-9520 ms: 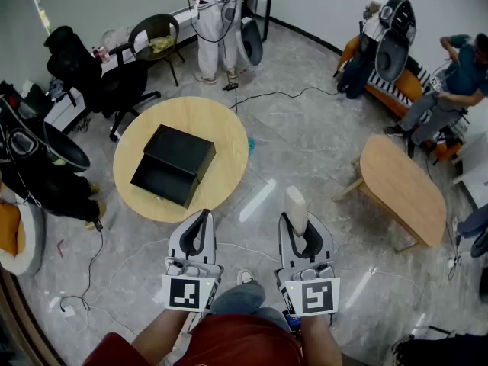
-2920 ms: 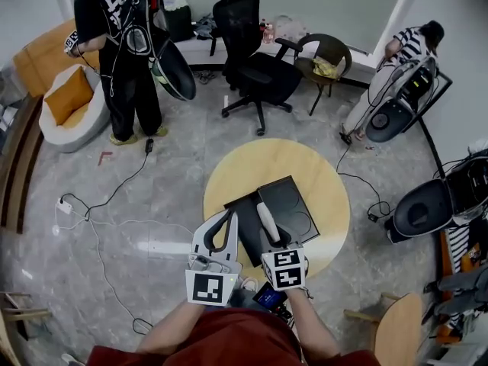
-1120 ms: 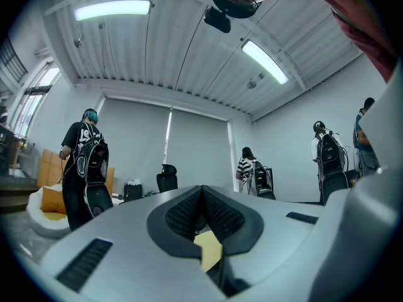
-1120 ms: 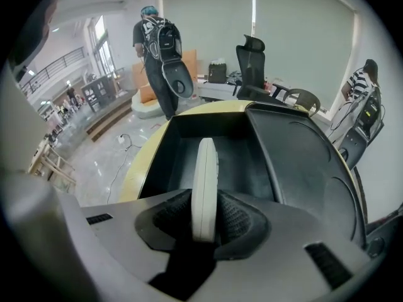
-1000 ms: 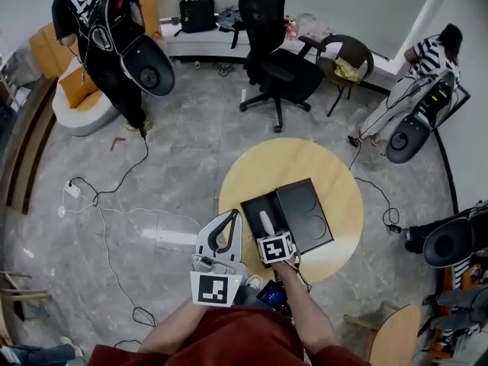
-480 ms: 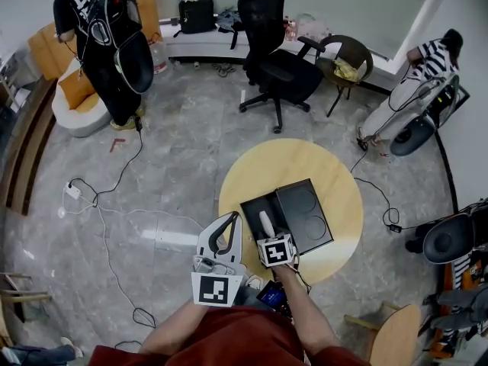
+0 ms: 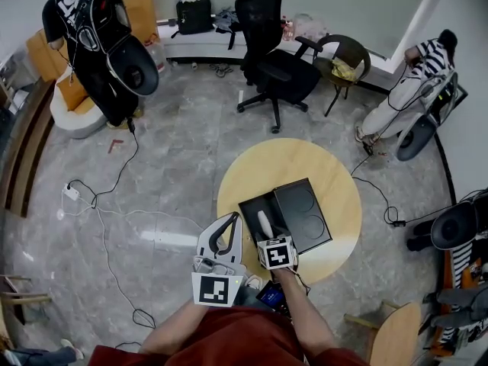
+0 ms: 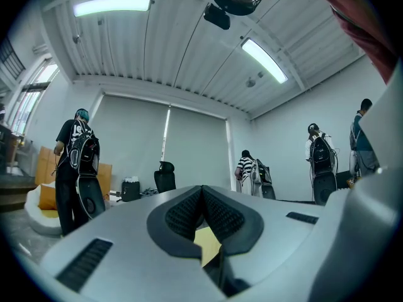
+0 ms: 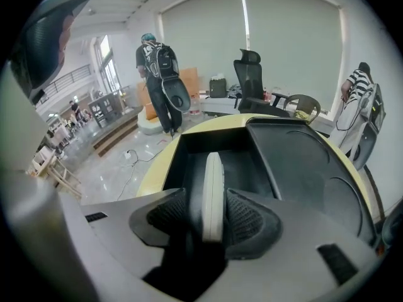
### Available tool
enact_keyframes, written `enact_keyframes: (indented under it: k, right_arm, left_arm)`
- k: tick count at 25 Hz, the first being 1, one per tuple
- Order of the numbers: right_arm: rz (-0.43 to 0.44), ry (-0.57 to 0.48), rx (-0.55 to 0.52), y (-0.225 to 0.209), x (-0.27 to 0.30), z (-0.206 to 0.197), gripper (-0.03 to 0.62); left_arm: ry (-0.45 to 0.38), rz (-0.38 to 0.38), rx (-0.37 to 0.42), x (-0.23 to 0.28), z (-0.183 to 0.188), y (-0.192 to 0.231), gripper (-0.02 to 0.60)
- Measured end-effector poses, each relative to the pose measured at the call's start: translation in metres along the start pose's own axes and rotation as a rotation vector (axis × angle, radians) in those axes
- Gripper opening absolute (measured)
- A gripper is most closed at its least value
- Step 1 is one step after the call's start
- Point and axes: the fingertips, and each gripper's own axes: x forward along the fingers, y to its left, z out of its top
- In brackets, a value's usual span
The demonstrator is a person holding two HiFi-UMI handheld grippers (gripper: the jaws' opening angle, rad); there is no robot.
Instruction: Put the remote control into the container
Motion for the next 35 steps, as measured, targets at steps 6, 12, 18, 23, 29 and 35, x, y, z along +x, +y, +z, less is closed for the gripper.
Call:
enact_keyframes:
  k: [6, 12, 18, 23, 29, 35]
  right_arm:
    - [0.001, -0.097, 0.048, -0.002, -0.027, 0.025, 0.193]
    - [0.005, -0.228, 0.076, -0.004, -0.066, 0.061, 0.193]
    - [-0.003, -0.346, 0.083, -0.006, -0.108, 0.087, 0.193]
    - [-0.012, -0.477, 0.085, -0.006, -0.153, 0.112, 0.193]
    - [-0.034, -0.649, 0.039, 0.004, -0.213, 0.145, 0.193]
    - [-0.110, -0.778, -0.054, 0.016, -0.262, 0.163, 0.193]
  left_arm:
    - [-0.002, -0.004, -0.004, 0.002, 0.000, -0.002, 0.015]
    - [0.005, -0.007, 0.002, 0.005, -0.001, 0.001, 0.015]
    - [0.004, -0.020, 0.010, 0.009, 0.000, -0.003, 0.015]
    - [0.007, -0.030, 0.016, 0.010, 0.000, -0.008, 0.015]
    - [0.007, -0.026, 0.018, 0.011, 0.005, -0.005, 0.015]
    - [-0.005, -0.014, 0.021, 0.008, 0.011, 0.000, 0.015]
